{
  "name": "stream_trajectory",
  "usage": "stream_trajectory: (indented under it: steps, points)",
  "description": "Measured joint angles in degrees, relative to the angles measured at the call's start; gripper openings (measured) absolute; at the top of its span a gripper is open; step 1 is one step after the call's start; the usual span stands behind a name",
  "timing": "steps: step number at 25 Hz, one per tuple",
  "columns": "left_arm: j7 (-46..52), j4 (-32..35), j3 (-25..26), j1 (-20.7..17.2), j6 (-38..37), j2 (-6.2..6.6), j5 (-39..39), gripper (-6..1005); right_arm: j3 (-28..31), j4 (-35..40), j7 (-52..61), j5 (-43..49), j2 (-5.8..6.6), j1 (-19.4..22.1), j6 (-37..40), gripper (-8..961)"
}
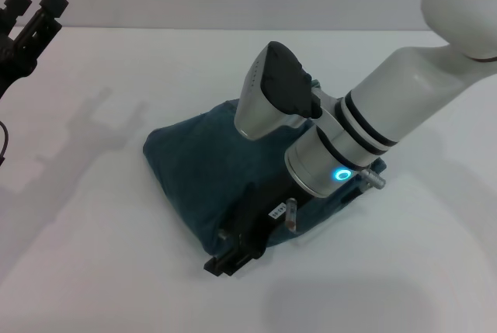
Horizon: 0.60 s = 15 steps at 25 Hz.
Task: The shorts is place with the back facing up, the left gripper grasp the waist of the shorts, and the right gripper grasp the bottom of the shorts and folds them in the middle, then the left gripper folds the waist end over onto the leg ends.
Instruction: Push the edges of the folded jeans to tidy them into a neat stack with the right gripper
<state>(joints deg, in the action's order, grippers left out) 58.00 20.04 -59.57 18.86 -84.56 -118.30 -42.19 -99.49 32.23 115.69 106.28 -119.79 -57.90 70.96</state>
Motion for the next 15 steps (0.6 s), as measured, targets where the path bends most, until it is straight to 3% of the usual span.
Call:
stream_trajectory:
  steps: [15]
  points:
    - [0.0, -0.5, 0.0, 0.1, 0.2, 0.15, -0.3, 843, -2.4, 2.3, 0.1, -2.9, -0.09, 0.3, -8.7, 630]
